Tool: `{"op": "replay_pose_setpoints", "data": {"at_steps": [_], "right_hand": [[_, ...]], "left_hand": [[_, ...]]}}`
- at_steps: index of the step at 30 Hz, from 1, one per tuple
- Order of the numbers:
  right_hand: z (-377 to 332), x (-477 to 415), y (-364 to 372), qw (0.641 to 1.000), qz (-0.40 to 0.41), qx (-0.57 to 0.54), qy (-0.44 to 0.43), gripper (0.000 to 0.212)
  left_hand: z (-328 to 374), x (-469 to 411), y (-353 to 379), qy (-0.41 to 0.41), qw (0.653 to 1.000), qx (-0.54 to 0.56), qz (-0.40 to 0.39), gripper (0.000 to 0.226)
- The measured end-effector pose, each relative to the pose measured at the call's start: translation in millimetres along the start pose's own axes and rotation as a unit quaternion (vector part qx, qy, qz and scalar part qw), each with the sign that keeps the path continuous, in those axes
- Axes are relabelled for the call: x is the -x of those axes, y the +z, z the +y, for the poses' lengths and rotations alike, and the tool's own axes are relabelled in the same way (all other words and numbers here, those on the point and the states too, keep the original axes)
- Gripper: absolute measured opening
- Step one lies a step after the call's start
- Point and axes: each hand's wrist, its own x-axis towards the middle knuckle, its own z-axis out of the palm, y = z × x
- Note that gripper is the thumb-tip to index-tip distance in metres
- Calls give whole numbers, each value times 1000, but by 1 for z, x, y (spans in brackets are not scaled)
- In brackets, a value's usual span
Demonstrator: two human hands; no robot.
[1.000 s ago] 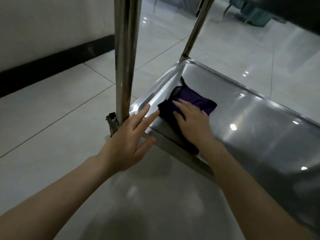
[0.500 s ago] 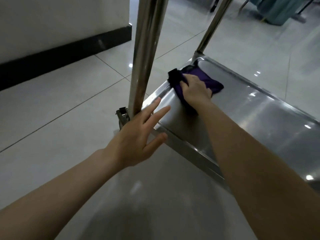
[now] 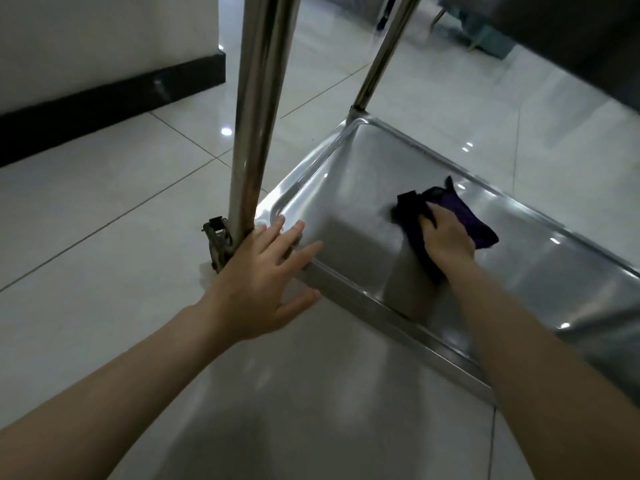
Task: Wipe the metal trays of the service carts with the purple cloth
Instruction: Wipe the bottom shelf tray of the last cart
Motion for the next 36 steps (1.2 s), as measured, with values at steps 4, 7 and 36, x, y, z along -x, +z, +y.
{"op": "replay_pose_setpoints", "data": {"at_steps": [4,7,36], "right_hand": [[-23,37,13,998,-6,36,-51,38],[-19,116,8,988,-47,29,-146,41],[107,147,-58,996,-74,46,-31,44]], "left_hand": [[10,-4,7,-66,998,-17,3,66],[37,-22,17,-145,988,-39,15,62],[61,-84,47,124,991,-3,-44,60]]}}
